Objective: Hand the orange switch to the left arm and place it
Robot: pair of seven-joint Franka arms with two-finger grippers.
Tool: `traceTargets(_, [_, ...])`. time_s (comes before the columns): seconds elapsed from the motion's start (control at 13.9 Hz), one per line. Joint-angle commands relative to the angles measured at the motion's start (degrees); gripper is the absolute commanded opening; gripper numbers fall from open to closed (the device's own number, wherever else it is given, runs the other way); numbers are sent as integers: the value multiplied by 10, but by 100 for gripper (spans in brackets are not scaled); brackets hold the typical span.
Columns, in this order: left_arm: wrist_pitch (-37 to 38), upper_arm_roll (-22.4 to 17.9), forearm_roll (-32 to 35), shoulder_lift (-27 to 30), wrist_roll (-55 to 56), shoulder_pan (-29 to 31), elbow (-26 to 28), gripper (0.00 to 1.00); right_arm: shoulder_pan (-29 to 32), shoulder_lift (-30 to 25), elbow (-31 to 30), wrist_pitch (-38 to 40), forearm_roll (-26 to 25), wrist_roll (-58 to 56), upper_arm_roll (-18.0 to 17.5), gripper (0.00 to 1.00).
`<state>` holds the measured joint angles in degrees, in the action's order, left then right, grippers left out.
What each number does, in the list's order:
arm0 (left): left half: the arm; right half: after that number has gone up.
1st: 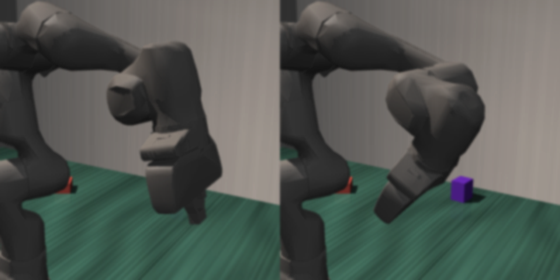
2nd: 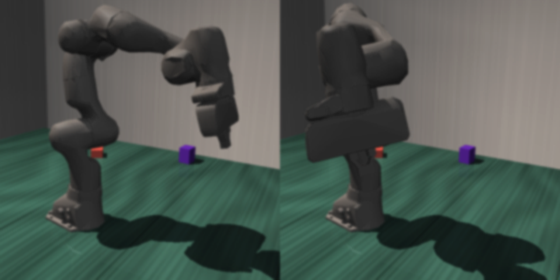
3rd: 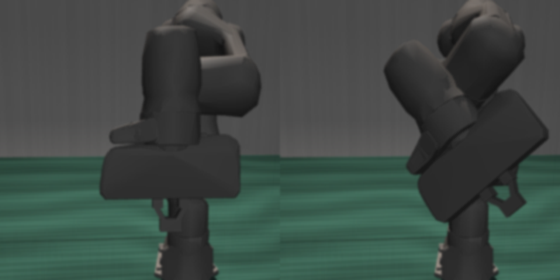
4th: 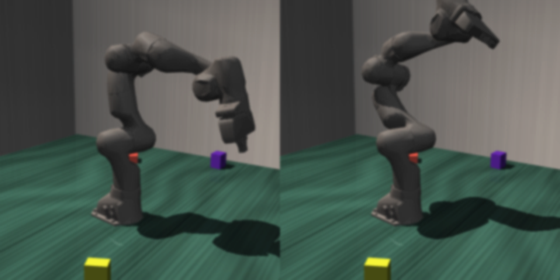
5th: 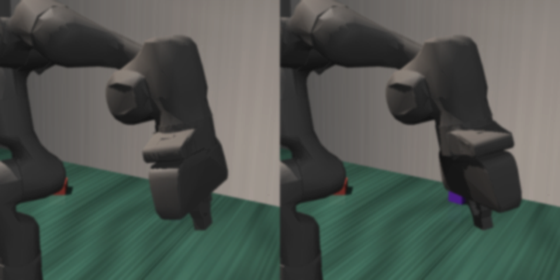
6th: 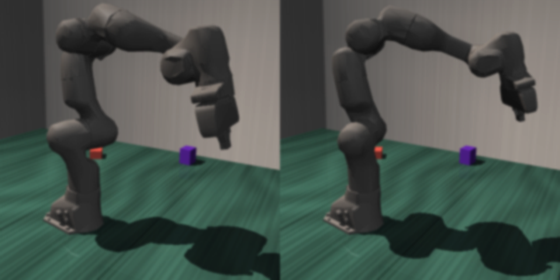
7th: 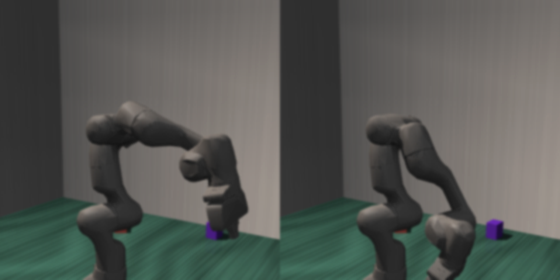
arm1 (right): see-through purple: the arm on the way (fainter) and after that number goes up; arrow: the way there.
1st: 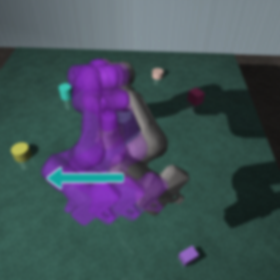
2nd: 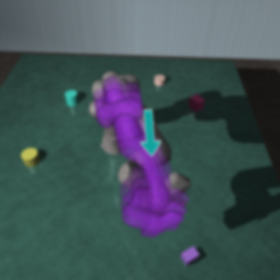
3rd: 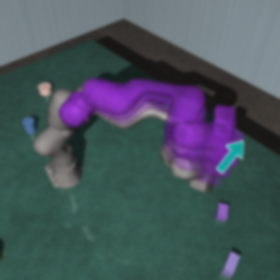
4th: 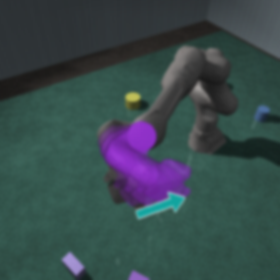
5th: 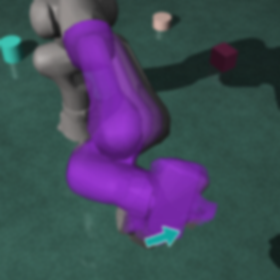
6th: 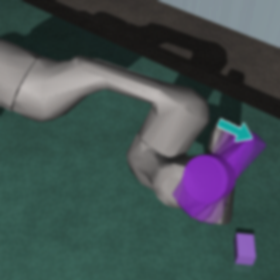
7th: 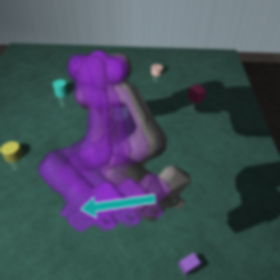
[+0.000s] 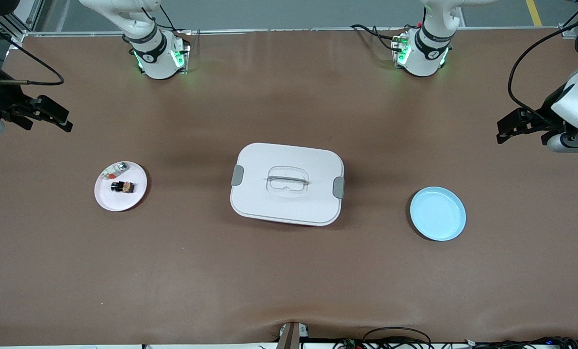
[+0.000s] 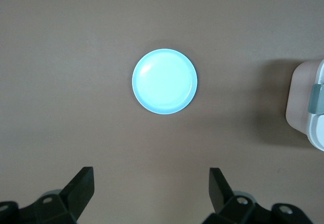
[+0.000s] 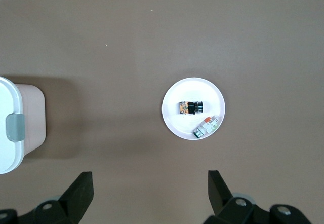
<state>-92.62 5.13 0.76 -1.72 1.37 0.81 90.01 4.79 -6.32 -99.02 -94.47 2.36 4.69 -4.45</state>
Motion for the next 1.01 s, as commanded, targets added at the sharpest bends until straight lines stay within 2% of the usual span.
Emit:
traceTargets(0.0, [10,2,10,-3,-8,0,-8,100,1,-13,-13,-2,-4,-2,1,100])
traceTargets(0.58, [10,2,8,-4,-8,-1,-10,100,2,-11,-9,4,-4,-1,1,100])
traceTargets(0.94, [10,2,8,-3,-8,0,-10,100,5,6,19,37,-4,0,1,100])
